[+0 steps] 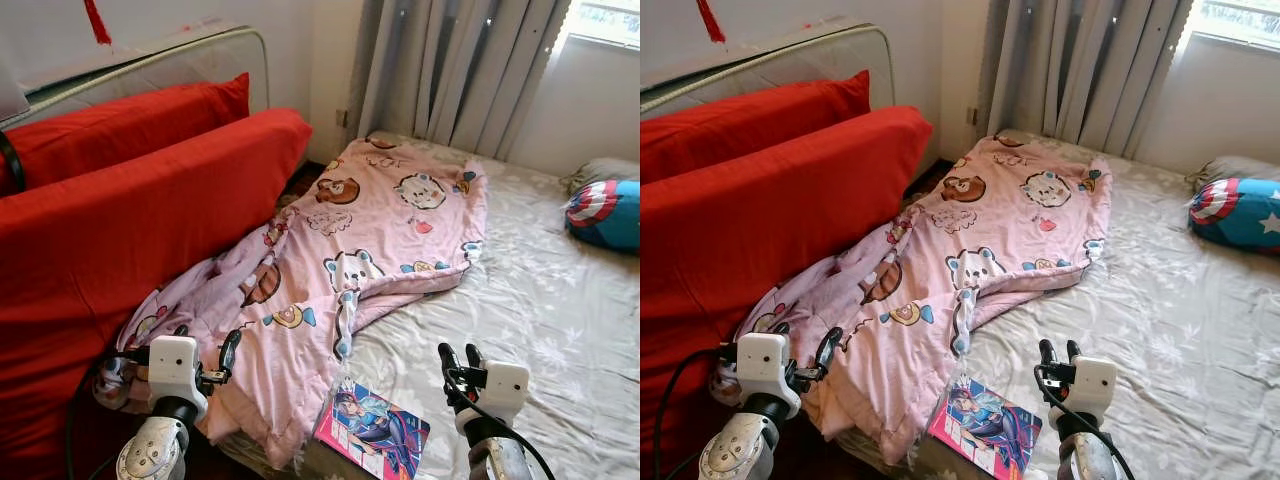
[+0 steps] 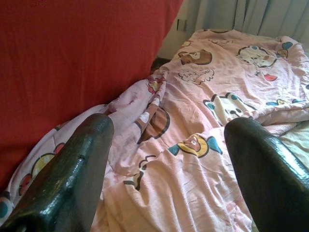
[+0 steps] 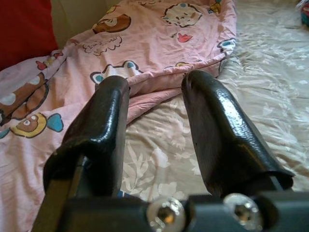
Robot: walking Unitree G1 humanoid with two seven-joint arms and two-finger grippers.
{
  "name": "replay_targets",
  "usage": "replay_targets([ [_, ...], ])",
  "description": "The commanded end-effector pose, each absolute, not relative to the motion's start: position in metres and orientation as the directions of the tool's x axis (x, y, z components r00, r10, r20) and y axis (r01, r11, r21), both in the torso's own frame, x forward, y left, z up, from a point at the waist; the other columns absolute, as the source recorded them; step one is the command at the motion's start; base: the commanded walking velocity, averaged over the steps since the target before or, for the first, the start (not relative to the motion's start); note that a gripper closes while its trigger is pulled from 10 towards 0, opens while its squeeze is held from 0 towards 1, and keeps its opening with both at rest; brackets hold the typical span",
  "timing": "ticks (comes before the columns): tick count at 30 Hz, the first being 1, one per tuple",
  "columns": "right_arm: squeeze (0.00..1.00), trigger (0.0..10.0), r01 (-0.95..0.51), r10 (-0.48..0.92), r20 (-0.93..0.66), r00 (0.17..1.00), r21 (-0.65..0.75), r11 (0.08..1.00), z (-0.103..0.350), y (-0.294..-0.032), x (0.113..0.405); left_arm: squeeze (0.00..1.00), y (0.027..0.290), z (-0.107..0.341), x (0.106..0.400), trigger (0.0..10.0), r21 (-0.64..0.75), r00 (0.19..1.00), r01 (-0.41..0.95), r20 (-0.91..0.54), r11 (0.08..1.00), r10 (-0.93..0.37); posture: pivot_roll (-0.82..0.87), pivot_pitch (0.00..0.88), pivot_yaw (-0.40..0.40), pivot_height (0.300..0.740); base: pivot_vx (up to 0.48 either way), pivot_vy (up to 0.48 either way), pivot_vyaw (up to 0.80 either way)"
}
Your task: Clean up the room
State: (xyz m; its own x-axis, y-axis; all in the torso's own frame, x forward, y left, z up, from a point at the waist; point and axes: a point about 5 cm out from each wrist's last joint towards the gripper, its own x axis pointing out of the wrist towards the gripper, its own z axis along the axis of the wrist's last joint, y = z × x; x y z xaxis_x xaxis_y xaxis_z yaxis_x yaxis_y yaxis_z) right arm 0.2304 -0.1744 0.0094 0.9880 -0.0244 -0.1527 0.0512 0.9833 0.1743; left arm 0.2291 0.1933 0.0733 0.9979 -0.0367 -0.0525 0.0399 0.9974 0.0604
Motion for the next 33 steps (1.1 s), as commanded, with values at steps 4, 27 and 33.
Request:
replay_targets([
  [4,0.0,10.0,0.053,-0.022,-0.193,0.981,0.155,0.986,0.0057,-0.1749,0.23,0.0,0.1897,0.0738,0.2285,10.0,0.065,0.997,0.057,-0.053,0.996,-0.054,0.08,0.0,-0.08,0.73,0.0,0.0,0.0],
  [27,0.0,10.0,0.032,-0.005,-0.166,0.986,0.159,0.987,0.0116,-0.1736,0.234,0.0,0.191,0.072,0.2295,10.0,0.052,0.997,0.042,-0.063,0.998,-0.039,0.08,0.0,-0.085,0.675,0.0,0.0,0.0],
  [33,0.0,10.0,0.034,-0.007,-0.172,0.985,0.153,0.988,0.0121,-0.1755,0.2353,0.0,0.1894,0.0696,0.2294,10.0,0.046,0.997,0.042,-0.071,0.998,-0.038,0.08,0.0,-0.089,0.675,0.0,0.0,0.0],
])
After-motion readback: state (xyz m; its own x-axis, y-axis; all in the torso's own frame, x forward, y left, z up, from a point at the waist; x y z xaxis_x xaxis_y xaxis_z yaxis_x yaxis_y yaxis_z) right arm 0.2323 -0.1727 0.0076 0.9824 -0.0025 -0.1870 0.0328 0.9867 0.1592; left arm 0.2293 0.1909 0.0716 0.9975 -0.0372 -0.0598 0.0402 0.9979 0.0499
